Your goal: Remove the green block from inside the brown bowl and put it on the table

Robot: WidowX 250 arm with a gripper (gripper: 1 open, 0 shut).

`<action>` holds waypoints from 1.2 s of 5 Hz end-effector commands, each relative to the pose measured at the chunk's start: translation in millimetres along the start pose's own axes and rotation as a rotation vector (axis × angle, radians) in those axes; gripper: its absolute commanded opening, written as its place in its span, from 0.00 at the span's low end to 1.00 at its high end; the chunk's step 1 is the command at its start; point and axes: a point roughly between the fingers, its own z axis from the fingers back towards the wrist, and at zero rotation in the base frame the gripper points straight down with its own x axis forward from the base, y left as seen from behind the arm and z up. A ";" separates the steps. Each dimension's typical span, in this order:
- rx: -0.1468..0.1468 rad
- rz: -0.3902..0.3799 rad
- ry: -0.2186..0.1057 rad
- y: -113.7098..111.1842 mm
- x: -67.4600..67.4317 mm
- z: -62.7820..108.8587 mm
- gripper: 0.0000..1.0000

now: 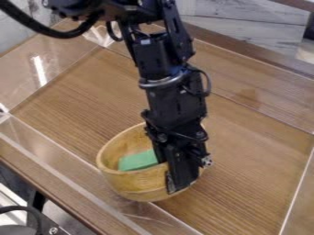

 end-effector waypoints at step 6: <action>-0.035 0.038 0.002 5.1 -0.8 -15.6 0.00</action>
